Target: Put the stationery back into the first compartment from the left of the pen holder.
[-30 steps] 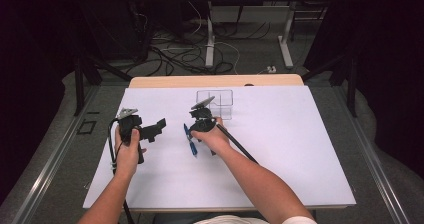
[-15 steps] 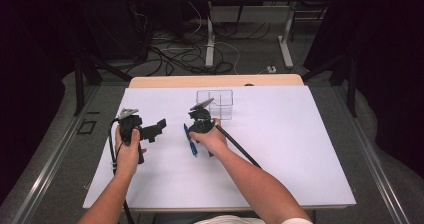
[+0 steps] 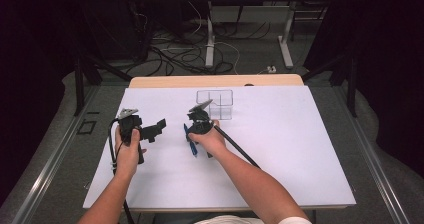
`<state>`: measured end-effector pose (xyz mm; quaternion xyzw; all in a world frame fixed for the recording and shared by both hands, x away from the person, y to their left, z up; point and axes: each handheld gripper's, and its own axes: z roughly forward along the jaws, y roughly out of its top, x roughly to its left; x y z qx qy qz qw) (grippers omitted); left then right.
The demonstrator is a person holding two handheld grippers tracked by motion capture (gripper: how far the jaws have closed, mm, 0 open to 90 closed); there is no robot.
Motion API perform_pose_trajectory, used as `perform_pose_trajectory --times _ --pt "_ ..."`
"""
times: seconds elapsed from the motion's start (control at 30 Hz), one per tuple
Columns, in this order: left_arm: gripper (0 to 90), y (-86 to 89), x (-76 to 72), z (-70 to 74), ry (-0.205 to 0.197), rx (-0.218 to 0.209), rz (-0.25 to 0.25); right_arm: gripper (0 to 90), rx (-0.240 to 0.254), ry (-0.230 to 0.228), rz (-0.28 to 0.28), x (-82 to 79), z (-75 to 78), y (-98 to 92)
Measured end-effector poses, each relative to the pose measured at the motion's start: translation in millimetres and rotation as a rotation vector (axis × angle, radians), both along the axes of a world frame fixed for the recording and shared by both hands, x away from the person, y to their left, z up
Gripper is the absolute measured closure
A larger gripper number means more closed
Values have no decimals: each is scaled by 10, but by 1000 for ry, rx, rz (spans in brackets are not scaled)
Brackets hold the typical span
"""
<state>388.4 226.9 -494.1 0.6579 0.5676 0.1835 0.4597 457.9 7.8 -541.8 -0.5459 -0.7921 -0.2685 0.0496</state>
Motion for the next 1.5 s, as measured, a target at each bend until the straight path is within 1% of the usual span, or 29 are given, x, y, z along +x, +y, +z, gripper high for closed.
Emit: perform_pose_trajectory --times 0.2,0.23,0.27,0.37,0.5,0.6,0.77,0.8,0.87,0.9,1.0,1.03,1.07,1.1,1.2,1.23,1.27,1.3,1.33,1.37,1.4,1.43,1.47,1.5 --pt "2 -1 2 -6 -2 -1 0 782 -13 16 -10 5 11 10" --pt "2 -2 1 -6 -2 0 0 785 13 5 -21 3 -3 8" --pt "2 -2 1 -5 -2 0 -1 789 14 11 -27 4 -1 8" --pt "2 2 0 -1 1 1 -3 794 7 9 -38 -2 0 9" --pt "3 7 1 -2 -2 3 1 796 -12 31 -34 -1 15 2" --pt "5 8 2 -3 -2 4 0 797 -4 31 -37 -4 12 1" --pt "8 17 7 -7 -5 -19 2 798 9 31 -26 -15 24 -1" --pt "10 24 8 -7 -8 -14 1 797 28 20 -29 -21 23 -1" --pt "18 30 10 -4 -6 -18 2 798 35 12 -33 -31 42 3" --pt "24 30 10 -4 -6 -21 4 797 30 10 -29 -33 58 -2" --pt "32 30 13 -5 1 -28 3 798 48 -17 -28 -42 101 -15" --pt "33 28 15 -7 1 -32 0 798 44 -24 -32 -46 118 -17" --pt "34 26 16 -7 2 -33 -2 798 38 -21 -29 -47 143 -28" --pt "34 16 14 -6 4 -43 0 798 62 -39 -35 -50 148 -35" --pt "34 5 9 3 7 -44 -5 798 71 -95 -23 -53 187 -77" --pt "34 2 10 1 2 -46 -5 798 77 -123 -14 -53 191 -93" --pt "34 0 10 4 5 -43 -8 798 85 -128 -25 -64 207 -102" --pt "34 -6 12 0 1 -42 -6 798 83 -135 -20 -70 226 -120" --pt "34 -8 14 -2 0 -42 -8 798 86 -163 -9 -70 231 -142" --pt "34 -8 15 -3 3 -41 -8 798 74 -167 -14 -83 251 -151" --pt "35 -6 16 -2 10 -41 -12 798 77 -180 -19 -95 262 -159" --pt "35 -11 18 -7 9 -47 -12 798 74 -204 -5 -99 272 -179" --pt "35 -12 18 -6 14 -43 -13 798 69 -215 -8 -109 285 -194" --pt "36 -16 19 -6 18 -42 -14 798 71 -237 -6 -113 294 -208"
